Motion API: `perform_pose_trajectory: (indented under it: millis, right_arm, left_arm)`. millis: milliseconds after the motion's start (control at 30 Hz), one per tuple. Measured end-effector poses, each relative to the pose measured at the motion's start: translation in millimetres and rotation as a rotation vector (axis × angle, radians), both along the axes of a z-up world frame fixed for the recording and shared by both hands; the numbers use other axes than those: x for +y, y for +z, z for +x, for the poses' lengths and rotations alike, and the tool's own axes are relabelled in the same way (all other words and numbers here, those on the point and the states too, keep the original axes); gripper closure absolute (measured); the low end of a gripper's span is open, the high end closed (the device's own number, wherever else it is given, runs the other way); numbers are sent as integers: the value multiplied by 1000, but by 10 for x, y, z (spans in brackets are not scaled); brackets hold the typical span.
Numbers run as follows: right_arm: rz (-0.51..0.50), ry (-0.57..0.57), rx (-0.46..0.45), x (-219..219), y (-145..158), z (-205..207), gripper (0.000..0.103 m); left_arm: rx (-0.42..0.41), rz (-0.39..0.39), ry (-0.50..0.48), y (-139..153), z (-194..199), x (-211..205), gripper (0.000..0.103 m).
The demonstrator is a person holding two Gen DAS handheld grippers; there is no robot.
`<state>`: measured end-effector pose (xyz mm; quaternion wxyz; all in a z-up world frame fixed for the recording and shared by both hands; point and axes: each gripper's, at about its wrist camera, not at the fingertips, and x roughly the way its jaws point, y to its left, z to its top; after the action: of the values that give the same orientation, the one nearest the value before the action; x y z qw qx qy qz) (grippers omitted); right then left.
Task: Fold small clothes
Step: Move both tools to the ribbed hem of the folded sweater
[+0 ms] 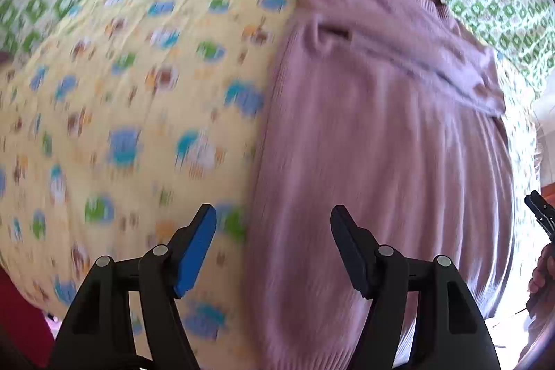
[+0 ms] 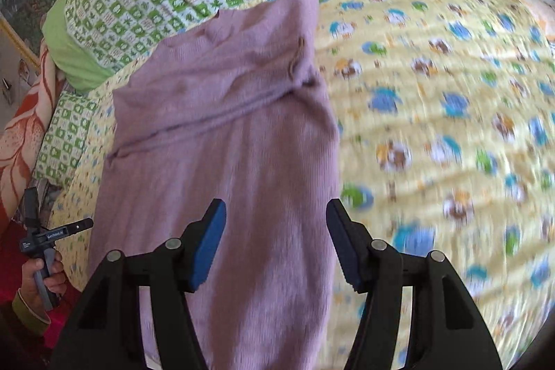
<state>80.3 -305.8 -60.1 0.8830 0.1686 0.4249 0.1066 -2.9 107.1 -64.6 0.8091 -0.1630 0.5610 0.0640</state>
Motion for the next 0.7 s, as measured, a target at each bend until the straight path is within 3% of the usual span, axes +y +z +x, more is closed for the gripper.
perform_pose_trajectory:
  millis: [367,700]
  right_arm:
    - [-10,-25,13,94,-172,-798,42]
    - [46,-24,106,101,-532,-1226,42]
  left_arm:
    - [11,-50,-56,-192,-721,-171,27]
    - [1,-90,-98,-313,-984,-343,22]
